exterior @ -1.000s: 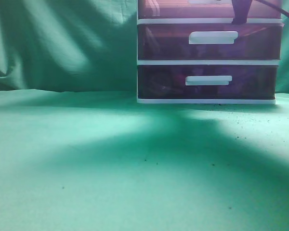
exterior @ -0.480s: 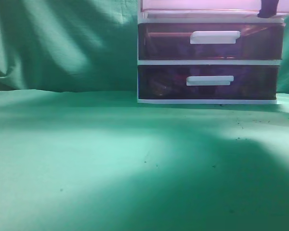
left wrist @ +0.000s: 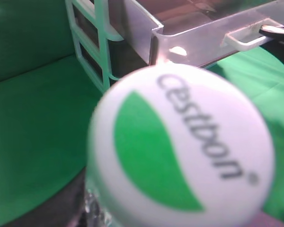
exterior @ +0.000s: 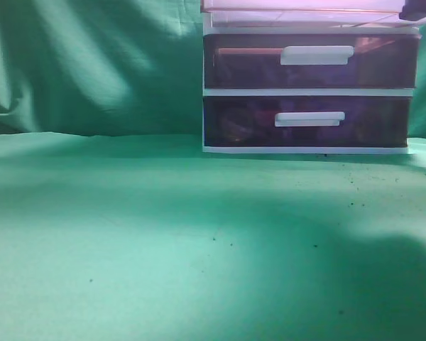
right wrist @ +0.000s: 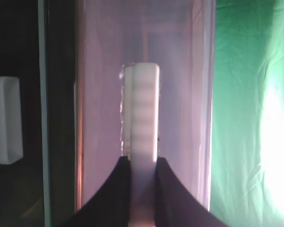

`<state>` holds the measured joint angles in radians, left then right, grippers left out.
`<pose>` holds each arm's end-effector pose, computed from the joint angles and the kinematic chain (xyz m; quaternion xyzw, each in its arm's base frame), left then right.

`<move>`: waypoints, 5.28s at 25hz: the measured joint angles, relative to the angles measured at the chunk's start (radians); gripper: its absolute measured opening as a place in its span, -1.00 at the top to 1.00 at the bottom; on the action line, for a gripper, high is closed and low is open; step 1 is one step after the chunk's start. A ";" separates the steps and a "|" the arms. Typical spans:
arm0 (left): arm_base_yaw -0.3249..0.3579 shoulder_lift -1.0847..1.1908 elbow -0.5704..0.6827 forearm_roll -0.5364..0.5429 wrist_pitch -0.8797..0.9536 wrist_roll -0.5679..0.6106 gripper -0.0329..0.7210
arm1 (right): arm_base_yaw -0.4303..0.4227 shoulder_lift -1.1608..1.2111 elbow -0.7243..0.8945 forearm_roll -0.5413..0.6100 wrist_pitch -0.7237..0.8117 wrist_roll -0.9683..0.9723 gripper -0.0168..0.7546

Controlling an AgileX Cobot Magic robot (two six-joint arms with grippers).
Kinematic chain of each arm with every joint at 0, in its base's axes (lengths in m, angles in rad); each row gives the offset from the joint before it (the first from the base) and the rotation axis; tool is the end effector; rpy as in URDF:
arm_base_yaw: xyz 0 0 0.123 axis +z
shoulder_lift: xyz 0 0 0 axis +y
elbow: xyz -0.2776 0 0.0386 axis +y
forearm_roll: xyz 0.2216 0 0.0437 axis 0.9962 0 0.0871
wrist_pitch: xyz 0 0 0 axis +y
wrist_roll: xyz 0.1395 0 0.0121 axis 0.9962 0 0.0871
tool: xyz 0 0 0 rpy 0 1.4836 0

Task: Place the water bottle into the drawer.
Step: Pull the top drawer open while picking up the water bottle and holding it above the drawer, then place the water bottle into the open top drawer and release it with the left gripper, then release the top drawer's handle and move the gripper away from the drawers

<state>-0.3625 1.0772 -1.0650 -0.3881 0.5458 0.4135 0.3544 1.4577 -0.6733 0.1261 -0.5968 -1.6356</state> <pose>0.2230 -0.1140 0.3685 0.2349 0.8077 -0.1584 0.5171 0.3164 0.1065 0.2630 -0.5869 0.4554 -0.3931 0.5419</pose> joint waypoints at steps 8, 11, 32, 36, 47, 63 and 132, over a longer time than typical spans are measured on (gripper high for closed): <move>0.000 0.000 0.000 -0.094 -0.049 0.000 0.12 | 0.002 -0.004 0.015 0.028 -0.011 -0.080 0.68; -0.001 0.000 -0.002 -0.189 -0.139 0.026 0.12 | 0.004 -0.010 0.015 0.032 -0.007 -0.089 0.68; -0.131 0.696 -0.681 -0.462 -0.086 0.472 0.12 | 0.007 -0.013 0.018 0.091 0.005 -0.098 0.68; -0.131 0.756 -0.685 -0.450 -0.094 0.493 0.12 | 0.007 -0.015 0.018 0.094 0.005 -0.096 0.68; -0.135 0.782 -0.689 -0.600 -0.120 0.524 -0.47 | 0.007 -0.018 0.041 0.095 -0.006 -0.095 0.68; -0.216 0.927 -0.744 -1.359 -0.158 1.322 -0.64 | 0.007 -0.020 0.046 0.095 -0.010 -0.086 0.68; -0.251 0.583 -1.245 0.370 0.705 -0.180 0.91 | -0.070 0.370 -0.464 0.031 -0.025 -0.037 0.57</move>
<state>-0.6137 1.6599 -2.3099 -0.0182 1.2505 0.2332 0.2844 1.8275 -1.1375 0.1573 -0.6221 -1.6727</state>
